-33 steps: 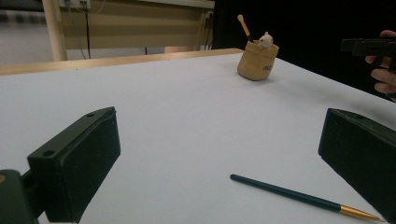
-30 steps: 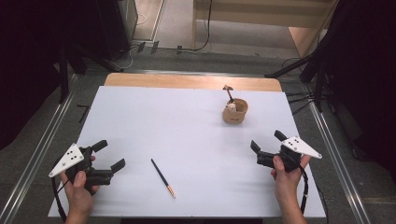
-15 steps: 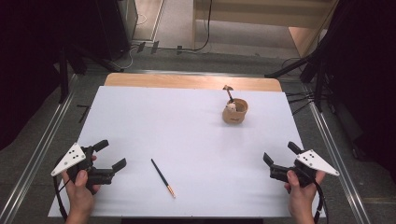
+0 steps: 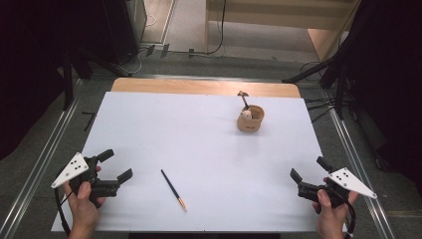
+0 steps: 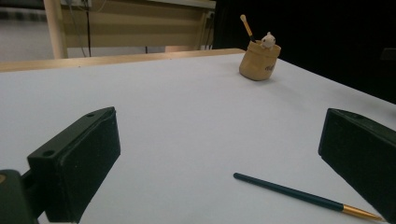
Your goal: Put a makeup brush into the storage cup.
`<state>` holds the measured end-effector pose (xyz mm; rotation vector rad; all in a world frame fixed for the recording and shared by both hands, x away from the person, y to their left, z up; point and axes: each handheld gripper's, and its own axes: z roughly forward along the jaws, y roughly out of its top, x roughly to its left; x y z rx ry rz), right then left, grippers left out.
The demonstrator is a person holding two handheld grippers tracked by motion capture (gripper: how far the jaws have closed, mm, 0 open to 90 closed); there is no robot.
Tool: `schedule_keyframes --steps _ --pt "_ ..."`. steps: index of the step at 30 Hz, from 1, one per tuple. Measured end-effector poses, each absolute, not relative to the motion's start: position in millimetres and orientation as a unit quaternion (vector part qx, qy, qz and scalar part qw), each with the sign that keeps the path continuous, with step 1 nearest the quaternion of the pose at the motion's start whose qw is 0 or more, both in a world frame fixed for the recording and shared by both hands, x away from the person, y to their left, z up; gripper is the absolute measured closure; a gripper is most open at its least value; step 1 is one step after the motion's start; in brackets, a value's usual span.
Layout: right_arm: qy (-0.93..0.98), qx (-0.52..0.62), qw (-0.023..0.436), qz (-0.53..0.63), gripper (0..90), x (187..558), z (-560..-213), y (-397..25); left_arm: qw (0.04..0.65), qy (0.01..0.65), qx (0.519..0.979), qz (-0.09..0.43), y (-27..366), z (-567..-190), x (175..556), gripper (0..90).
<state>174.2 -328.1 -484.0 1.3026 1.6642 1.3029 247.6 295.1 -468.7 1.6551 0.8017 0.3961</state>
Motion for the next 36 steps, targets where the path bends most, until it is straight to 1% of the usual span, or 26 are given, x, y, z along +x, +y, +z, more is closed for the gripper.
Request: schedule_keyframes --steps 14,17,24,27,29,30,36 --pt "0.636 0.493 0.319 0.501 0.0 179 -483 -323 0.589 0.34 0.714 0.167 288 -467 245 0.0" --pt "0.64 0.491 0.319 0.497 0.0 179 -484 -322 0.592 0.34 0.712 0.165 284 -464 244 0.0" --pt "0.638 0.49 0.31 0.506 0.0 180 -484 -320 0.587 0.328 0.723 0.157 268 -458 251 0.0" --pt "0.641 0.488 0.311 0.504 0.0 180 -485 -320 0.579 0.319 0.735 0.152 261 -454 253 0.0" --pt "0.641 0.491 0.31 0.501 0.0 178 -485 -321 0.559 0.306 0.757 0.147 253 -450 258 0.0" --pt "0.641 0.491 0.31 0.501 0.0 178 -485 -321 0.559 0.306 0.757 0.147 253 -450 258 0.0" --pt "0.639 0.495 0.307 0.503 0.0 176 -484 -322 0.519 0.274 0.801 0.123 235 -439 267 0.0"
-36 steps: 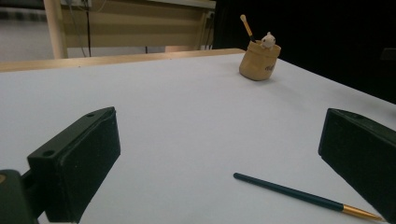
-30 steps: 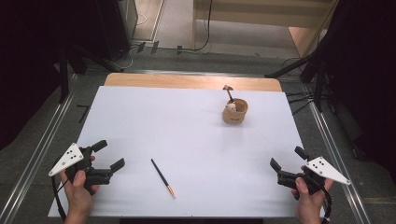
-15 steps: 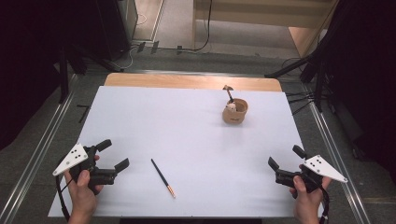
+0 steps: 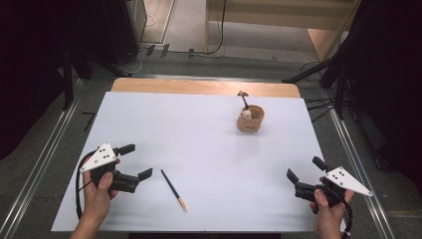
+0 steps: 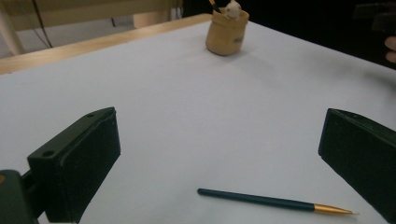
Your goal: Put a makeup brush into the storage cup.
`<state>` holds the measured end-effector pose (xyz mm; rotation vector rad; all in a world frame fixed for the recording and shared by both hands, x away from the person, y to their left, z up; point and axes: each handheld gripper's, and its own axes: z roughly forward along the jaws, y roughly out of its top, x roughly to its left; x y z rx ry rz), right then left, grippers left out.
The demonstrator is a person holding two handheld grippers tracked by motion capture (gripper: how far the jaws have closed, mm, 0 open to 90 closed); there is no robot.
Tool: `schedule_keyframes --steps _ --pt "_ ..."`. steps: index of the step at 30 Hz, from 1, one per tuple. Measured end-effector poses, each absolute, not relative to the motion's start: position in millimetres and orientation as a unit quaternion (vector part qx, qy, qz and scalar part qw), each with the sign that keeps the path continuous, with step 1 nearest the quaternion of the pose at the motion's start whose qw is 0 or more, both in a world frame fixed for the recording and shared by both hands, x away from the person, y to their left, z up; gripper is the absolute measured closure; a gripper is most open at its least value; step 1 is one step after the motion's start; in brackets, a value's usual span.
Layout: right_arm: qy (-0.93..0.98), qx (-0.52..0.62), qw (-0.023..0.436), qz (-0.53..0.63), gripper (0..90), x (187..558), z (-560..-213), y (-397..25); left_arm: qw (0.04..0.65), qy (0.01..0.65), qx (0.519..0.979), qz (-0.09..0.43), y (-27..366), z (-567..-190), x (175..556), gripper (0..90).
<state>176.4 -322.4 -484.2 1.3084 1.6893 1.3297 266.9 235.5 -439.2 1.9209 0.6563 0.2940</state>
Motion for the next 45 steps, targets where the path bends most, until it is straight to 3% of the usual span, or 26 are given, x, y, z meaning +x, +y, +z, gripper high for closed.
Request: schedule_keyframes --steps 14,43,45 --pt "0.642 0.495 0.304 0.5 0.0 177 -485 -321 0.425 0.187 0.883 0.066 188 -439 279 0.0" --pt "0.646 0.497 0.298 0.497 0.0 178 -488 -321 0.236 0.077 0.969 0.008 144 -474 284 0.5" --pt "0.646 0.497 0.297 0.497 0.0 178 -488 -321 0.226 0.07 0.972 0.012 143 -475 284 6.3"
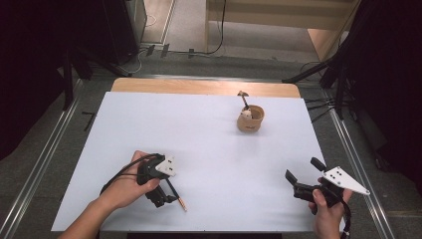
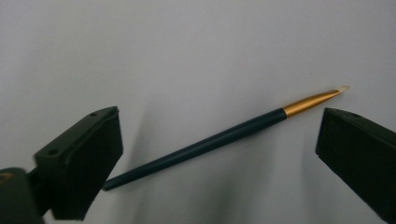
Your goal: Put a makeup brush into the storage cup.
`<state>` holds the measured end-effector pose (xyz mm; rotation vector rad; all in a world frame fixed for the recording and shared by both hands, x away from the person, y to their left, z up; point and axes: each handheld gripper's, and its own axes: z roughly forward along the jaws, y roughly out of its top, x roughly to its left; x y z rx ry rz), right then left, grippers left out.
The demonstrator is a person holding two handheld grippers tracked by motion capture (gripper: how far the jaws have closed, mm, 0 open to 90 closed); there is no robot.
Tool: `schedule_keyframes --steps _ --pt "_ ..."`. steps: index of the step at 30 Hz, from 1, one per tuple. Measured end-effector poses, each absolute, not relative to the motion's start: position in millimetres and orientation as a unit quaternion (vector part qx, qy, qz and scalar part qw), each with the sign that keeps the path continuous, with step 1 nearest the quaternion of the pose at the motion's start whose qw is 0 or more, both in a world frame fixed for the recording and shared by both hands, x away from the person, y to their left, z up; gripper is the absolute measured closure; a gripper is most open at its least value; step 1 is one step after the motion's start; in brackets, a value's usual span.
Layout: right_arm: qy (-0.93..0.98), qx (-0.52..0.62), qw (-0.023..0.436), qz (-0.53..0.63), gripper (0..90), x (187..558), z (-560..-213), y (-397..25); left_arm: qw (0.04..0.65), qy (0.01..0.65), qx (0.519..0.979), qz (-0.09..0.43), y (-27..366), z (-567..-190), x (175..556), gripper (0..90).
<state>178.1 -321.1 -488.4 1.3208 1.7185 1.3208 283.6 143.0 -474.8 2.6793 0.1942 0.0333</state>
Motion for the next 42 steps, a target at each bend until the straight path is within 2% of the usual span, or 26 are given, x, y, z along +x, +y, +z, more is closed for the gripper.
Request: schedule_keyframes --steps 6,9,10,15,18,19,20,21,23,25,27,36,42 --pt "0.648 0.497 0.296 0.496 0.0 179 -489 -321 0.192 0.058 0.979 0.025 138 -477 282 7.7" --pt "0.648 0.498 0.295 0.496 0.0 179 -489 -320 0.184 0.065 0.98 0.044 136 -479 281 14.7" --pt "0.648 0.498 0.295 0.496 0.0 179 -489 -320 0.179 0.061 0.981 0.048 135 -479 281 14.7" --pt "0.649 0.498 0.295 0.495 0.0 179 -490 -321 0.165 0.063 0.984 0.038 133 -481 281 15.0" --pt "0.648 0.499 0.295 0.495 0.0 179 -490 -321 0.166 0.071 0.983 0.025 133 -481 283 18.9" --pt "0.647 0.499 0.295 0.495 0.0 179 -490 -321 0.167 0.072 0.983 0.023 133 -481 282 22.3" --pt "0.647 0.5 0.294 0.494 0.0 179 -490 -321 0.164 0.067 0.984 0.024 133 -479 283 35.7" --pt "0.647 0.5 0.294 0.494 0.0 179 -490 -321 0.169 0.069 0.983 0.022 133 -477 282 35.7" --pt "0.647 0.501 0.294 0.494 0.0 179 -490 -321 0.166 0.072 0.983 0.025 133 -474 284 67.9" --pt "0.648 0.5 0.294 0.493 0.0 179 -491 -321 0.165 0.061 0.984 0.02 132 -474 283 78.5" --pt "0.649 0.5 0.293 0.493 0.0 180 -491 -320 0.161 0.067 0.985 0.011 131 -474 284 85.2" --pt "0.654 0.499 0.29 0.49 0.0 181 -493 -316 0.146 0.13 0.98 -0.03 128 -474 294 84.8" --pt "0.657 0.497 0.29 0.487 0.0 182 -493 -314 0.145 0.136 0.98 -0.028 127 -474 293 85.5"
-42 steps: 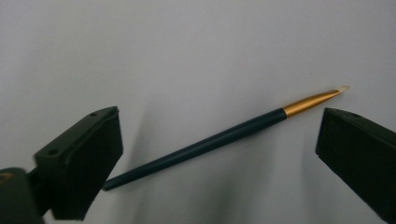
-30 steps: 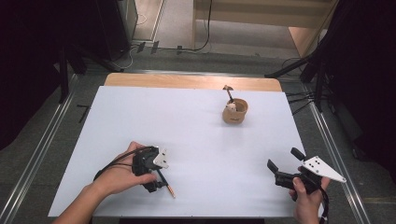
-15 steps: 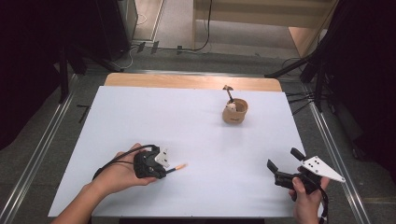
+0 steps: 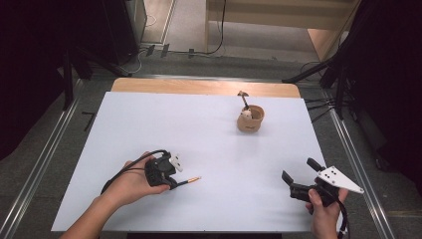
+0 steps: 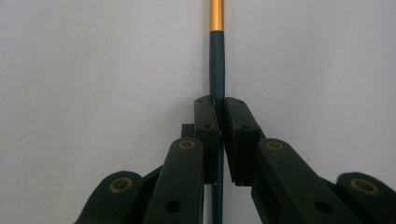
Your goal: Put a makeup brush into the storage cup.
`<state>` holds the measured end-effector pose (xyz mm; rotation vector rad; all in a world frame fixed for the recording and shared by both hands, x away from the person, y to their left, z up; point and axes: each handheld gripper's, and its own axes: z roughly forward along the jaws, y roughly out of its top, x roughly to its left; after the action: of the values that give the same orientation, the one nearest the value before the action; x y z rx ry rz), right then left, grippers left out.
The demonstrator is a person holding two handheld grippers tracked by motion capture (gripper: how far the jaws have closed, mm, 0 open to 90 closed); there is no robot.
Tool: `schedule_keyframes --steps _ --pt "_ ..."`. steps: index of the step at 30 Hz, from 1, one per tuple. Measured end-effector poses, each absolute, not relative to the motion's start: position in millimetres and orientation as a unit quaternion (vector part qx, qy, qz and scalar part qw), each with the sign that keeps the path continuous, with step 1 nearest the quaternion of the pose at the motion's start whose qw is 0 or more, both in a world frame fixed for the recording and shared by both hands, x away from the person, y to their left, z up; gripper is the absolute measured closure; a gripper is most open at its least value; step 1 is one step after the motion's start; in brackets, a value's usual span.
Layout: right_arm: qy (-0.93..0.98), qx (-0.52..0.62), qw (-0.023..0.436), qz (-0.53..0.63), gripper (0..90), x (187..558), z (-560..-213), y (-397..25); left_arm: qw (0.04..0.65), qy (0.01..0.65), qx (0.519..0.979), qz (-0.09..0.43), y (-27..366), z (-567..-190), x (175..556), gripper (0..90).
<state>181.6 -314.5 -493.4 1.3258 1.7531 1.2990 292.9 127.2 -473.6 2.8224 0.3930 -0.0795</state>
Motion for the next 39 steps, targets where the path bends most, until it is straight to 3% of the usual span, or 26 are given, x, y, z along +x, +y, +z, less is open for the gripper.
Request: schedule_keyframes --steps 9,28,39 --pt "0.66 0.495 0.29 0.485 0.0 182 -492 -311 0.206 0.17 0.964 -0.018 141 -474 291 85.7" --pt "0.665 0.497 0.28 0.482 0.0 186 -487 -293 0.415 0.226 0.881 0.001 157 -449 291 85.7" --pt "0.67 0.506 0.271 0.47 0.0 196 -482 -275 0.475 0.232 0.849 0.02 158 -455 290 85.7"
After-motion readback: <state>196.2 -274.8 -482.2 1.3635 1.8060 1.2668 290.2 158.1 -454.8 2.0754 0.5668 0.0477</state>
